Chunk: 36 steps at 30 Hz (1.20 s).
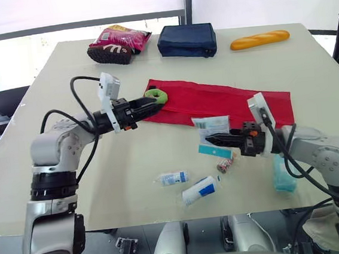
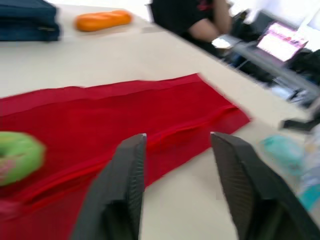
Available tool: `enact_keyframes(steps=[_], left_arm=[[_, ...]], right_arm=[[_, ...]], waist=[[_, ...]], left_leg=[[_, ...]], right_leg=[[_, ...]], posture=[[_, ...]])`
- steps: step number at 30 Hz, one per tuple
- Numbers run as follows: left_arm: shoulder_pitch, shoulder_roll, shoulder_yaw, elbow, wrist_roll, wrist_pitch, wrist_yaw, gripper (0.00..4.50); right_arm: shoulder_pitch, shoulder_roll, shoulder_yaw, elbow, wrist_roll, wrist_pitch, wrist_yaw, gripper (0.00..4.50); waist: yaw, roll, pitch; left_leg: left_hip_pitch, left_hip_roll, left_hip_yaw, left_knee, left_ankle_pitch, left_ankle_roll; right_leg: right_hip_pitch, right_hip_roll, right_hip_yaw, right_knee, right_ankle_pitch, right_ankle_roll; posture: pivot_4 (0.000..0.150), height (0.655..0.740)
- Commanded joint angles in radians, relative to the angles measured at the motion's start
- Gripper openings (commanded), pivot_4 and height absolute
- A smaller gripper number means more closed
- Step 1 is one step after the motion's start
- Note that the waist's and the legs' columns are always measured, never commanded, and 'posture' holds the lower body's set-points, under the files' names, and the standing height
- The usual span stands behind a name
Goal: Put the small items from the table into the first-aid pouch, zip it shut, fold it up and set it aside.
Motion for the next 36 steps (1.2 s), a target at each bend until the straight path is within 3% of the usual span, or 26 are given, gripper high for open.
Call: enact_keyframes(steps=[1,2,3,9,18,26,36], left_arm=[[-0.006,0.009,-0.053,0.144,0.228,-0.262,0.069,3.99],[-0.007,0.006,-0.062,0.176,0.26,-0.312,0.067,4.36],[-0.012,0.004,-0.072,0.209,0.293,-0.363,0.066,4.44],[-0.105,0.007,-0.182,0.475,0.541,-0.699,0.088,4.44],[-0.37,-0.086,-0.29,0.877,0.753,-1.011,0.121,4.44],[-0.507,-0.17,-0.289,1.045,0.797,-1.067,0.074,4.44],[-0.574,-0.222,-0.345,1.151,0.922,-1.068,0.146,4.44]], right_arm=[[0.028,-0.034,-0.093,-0.096,0.004,-0.022,-0.048,0.11],[0.037,-0.04,-0.107,-0.112,0.012,-0.018,-0.06,0.11],[0.045,-0.046,-0.121,-0.127,0.02,-0.013,-0.071,0.11],[0.101,-0.079,-0.216,-0.228,0.102,0.02,-0.166,0.11],[0.12,-0.074,-0.227,-0.282,0.157,0.007,-0.288,0.11],[0.116,-0.069,-0.206,-0.287,0.157,-0.011,-0.318,0.11],[0.098,-0.064,-0.18,-0.284,0.141,-0.036,-0.336,0.11]], waist=[[0.002,0.0,0.0],[0.0,0.0,0.0],[0.0,0.0,0.0],[0.01,-0.001,0.0],[0.023,-0.002,0.001],[0.021,-0.003,0.001],[0.02,-0.003,0.001]], left_leg=[[0.0,0.0,0.0,0.0,0.0,0.0],[0.0,0.0,0.001,0.0,0.0,0.0],[0.0,0.0,0.001,0.0,0.0,0.0],[-0.002,0.0,0.001,0.0,0.0,0.0],[-0.003,-0.001,0.0,0.001,0.0,0.0],[-0.004,-0.002,0.0,0.001,0.0,0.0],[-0.004,-0.003,0.0,0.001,0.0,0.0]], right_leg=[[0.0,0.0,0.0,0.0,0.0,0.0],[0.0,0.0,0.0,0.0,0.0,0.0],[0.0,0.0,0.0,-0.001,0.0,0.0],[0.0,-0.001,-0.001,-0.001,0.0,0.0],[0.0,-0.001,-0.003,-0.001,0.0,0.001],[0.0,-0.002,-0.003,-0.002,0.001,0.001],[0.0,-0.002,-0.003,-0.002,0.001,0.002]], posture=[[0.15,0.7134],[0.15,0.7134],[0.15,0.7134],[0.15,0.7134],[0.15,0.7134],[0.15,0.7134],[0.15,0.7134]])
